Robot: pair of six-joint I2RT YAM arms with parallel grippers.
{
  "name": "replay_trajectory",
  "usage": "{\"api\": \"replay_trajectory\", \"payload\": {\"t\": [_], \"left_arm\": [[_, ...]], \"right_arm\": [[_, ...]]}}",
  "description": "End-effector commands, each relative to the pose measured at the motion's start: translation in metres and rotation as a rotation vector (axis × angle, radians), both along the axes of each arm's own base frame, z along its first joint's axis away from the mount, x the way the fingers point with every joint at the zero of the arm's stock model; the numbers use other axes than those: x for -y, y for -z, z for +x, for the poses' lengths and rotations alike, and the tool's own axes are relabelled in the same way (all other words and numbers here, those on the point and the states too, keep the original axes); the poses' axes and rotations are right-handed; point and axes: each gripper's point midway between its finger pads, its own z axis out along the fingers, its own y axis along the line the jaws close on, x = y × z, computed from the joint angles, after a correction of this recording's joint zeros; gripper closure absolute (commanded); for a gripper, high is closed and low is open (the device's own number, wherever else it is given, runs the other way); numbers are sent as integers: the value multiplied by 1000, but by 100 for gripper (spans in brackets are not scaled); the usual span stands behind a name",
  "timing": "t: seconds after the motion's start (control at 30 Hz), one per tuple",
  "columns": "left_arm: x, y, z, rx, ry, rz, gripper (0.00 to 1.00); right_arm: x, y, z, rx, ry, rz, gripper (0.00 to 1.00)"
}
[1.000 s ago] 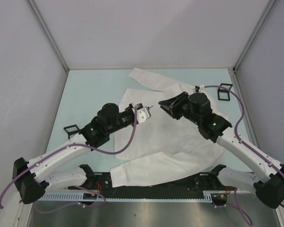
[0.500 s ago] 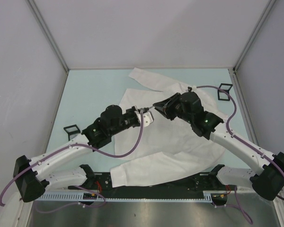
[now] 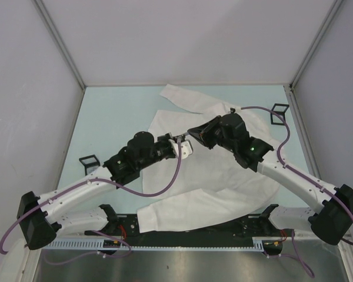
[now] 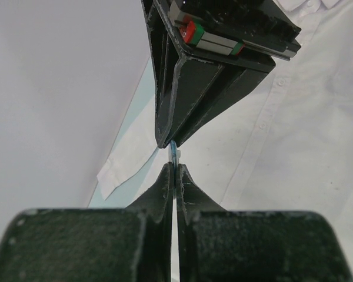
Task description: Remove the brooch from the garment
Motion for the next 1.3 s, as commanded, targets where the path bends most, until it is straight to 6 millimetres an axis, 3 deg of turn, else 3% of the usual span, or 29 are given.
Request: {"api": "replay_trajectory", "payload": {"t": [0.0, 0.53, 0.83, 0.93, 1.07, 1.17, 1.23, 1.27], "left_arm": [[6, -6, -2, 55, 17, 16, 100], [3, 0, 1, 106, -33, 88, 99], [7, 6, -4, 98, -19, 103, 100], [6, 3, -4, 77, -36, 81, 100], [-5, -16, -9, 10, -84, -38, 54], [-20, -39, -9, -47, -122, -173, 36], [-27, -52, -7, -94, -117, -251, 32], [-28, -58, -11, -157, -106, -324, 29]], "right_arm": [[-14, -29, 0, 40, -23, 73, 84], [-23, -26, -7, 13, -65, 93, 77], [-18, -23, -5, 25, -39, 62, 100], [-12, -18, -4, 27, -25, 27, 100], [9, -9, 3, 54, 5, -64, 100], [50, 10, 27, 76, 80, -162, 100], [79, 35, 38, 57, 116, -223, 100], [117, 42, 57, 54, 196, -256, 100]]}}
